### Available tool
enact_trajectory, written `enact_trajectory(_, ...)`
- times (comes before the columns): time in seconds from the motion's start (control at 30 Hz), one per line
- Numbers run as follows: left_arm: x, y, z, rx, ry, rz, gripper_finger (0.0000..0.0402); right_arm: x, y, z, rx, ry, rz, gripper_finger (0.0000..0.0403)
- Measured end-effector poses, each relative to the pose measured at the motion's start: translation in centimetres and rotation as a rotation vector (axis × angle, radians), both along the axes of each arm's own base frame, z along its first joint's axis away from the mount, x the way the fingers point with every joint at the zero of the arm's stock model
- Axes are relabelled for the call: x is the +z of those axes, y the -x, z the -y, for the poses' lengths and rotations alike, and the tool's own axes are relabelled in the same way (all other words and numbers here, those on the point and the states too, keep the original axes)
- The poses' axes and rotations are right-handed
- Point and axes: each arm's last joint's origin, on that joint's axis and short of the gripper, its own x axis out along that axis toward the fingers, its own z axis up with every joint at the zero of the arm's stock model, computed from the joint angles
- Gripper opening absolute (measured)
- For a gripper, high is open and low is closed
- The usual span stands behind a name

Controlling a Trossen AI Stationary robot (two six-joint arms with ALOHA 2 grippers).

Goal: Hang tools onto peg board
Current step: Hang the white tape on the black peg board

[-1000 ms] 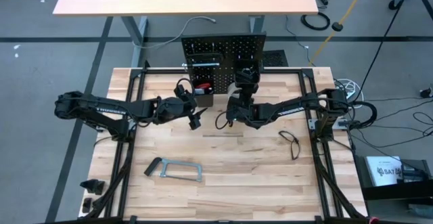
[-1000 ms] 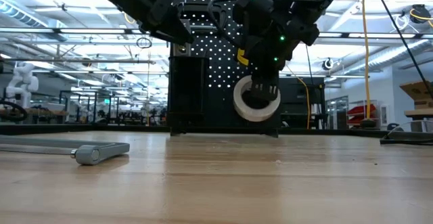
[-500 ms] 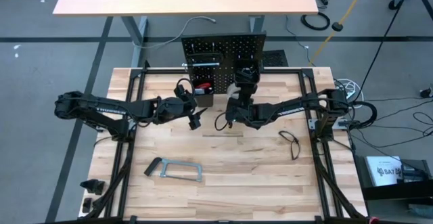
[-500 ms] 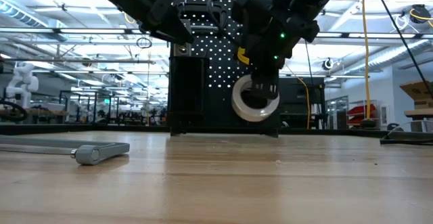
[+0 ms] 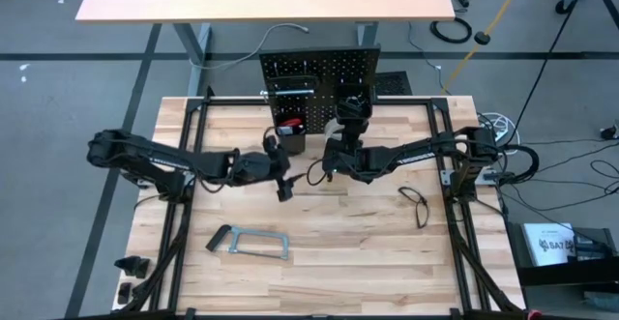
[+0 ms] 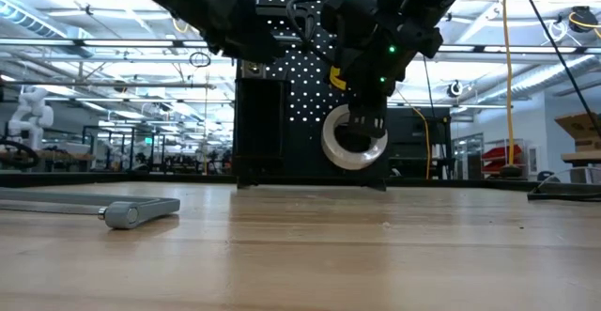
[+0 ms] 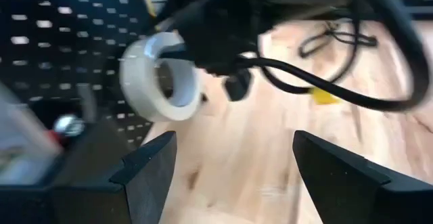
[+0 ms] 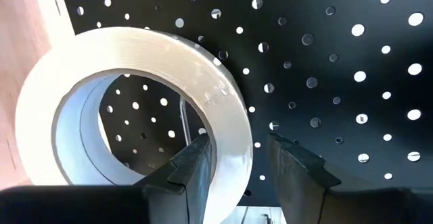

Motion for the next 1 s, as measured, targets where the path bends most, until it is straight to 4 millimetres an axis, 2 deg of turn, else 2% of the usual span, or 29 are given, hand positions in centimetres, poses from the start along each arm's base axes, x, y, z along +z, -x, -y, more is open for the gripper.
enact_trajectory(0.23, -1.5, -0.8, 3.4, -0.098, -0.061, 0.016, 0.0299, 0.0, 0.0, 0.0, 0.0, 0.001, -0.003, 0.0137)
enact_trajectory(0.37, -5.1, -1.1, 4.1, -0.071, -0.095, 0.097, 0.0299, 0.0, 0.0, 0.0, 0.0, 0.001, -0.003, 0.0137)
enact_trajectory(0.53, -9.4, -1.1, 2.4, 0.016, -0.083, 0.223, 0.0299, 0.0, 0.0, 0.0, 0.001, 0.001, -0.003, 0.0137)
enact_trajectory(0.7, -12.1, -2.9, 1.3, -0.01, -0.055, 0.349, 0.0297, 0.0, 0.0, 0.0, 0.001, 0.001, -0.002, 0.0137)
enact_trajectory(0.87, -14.2, -4.8, 1.4, -0.036, -0.149, 0.31, 0.0272, 0.0, 0.0, 0.0, 0.0, 0.001, -0.001, 0.0137)
enact_trajectory(1.0, -15.2, -5.8, 0.4, -0.017, -0.16, 0.283, 0.023, 0.0, 0.0, 0.0, 0.001, 0.001, 0.0, 0.0137)
